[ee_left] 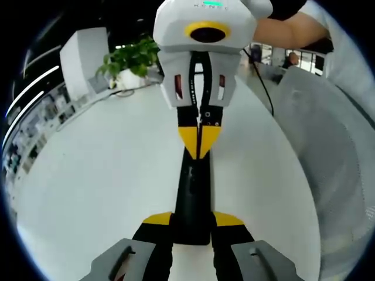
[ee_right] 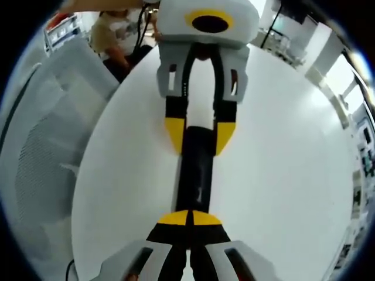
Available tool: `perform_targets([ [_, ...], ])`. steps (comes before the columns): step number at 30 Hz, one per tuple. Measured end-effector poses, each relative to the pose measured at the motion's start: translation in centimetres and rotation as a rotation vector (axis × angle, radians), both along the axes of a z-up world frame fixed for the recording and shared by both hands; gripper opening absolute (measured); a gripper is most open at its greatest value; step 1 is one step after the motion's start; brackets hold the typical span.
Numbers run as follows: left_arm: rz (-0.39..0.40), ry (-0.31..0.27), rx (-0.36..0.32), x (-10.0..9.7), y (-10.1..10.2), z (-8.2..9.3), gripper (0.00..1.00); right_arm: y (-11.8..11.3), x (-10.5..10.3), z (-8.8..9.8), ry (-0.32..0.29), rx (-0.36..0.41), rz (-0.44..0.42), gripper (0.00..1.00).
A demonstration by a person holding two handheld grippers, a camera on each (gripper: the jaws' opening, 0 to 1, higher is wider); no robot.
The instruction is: Press the specified remote control buttons in sequence, fully releasing each button before pressing the next.
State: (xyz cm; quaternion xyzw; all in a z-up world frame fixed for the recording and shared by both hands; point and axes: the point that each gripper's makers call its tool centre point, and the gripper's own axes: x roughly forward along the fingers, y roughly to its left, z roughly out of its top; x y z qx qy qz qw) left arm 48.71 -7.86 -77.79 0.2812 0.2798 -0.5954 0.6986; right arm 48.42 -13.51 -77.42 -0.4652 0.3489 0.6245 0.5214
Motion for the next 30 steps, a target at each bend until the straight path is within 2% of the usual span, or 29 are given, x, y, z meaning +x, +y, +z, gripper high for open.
perform_targets([
  [19, 0.001, -0.001, 0.001, -0.02, -0.06, 0.06, 0.24, -0.03, 0.05, 0.02, 0.017, -0.001, -0.014, 0.0],
  [30, 0.0, -0.005, 0.007, 0.0, -0.09, 0.11, 0.24, -0.05, -0.04, 0.09, -0.025, -0.007, 0.022, 0.0],
])
